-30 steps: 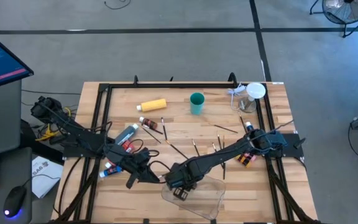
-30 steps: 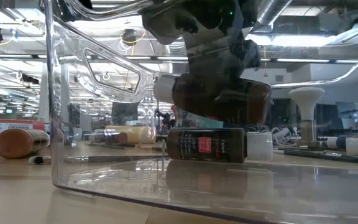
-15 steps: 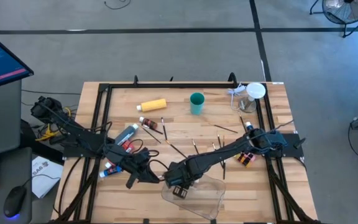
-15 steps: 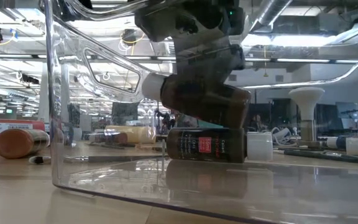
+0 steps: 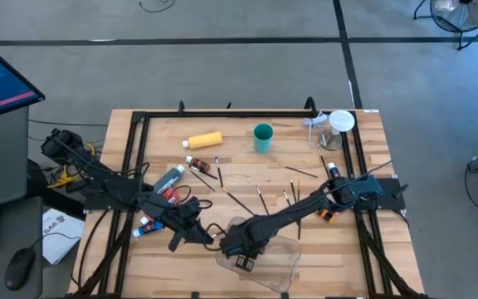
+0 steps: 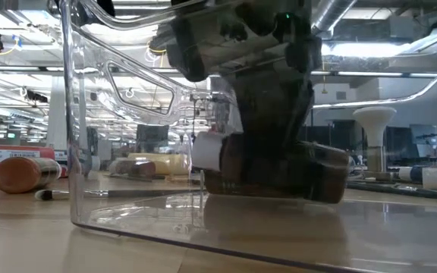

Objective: Pick & Place Paint Supplies
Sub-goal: Put the black paint bottle into the transparent bin

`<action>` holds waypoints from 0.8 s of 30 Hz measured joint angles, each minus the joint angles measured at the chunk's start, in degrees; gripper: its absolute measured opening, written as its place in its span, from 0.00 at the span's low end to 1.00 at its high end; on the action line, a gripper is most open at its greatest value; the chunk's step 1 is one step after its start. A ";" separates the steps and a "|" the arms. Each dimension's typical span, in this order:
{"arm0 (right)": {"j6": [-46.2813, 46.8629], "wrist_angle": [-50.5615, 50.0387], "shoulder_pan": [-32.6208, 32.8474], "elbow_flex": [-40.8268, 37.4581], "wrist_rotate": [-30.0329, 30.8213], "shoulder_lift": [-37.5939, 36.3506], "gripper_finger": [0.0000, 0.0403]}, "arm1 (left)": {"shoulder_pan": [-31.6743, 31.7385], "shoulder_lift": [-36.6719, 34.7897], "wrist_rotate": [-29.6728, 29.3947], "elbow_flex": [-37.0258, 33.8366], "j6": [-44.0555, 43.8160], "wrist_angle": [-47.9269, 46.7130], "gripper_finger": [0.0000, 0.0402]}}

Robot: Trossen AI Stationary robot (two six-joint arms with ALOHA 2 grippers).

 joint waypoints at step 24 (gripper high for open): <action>-1.95 -13.74 -1.08 15.19 -0.07 -0.03 0.63 | 0.00 -0.07 0.06 0.00 -0.48 0.61 0.00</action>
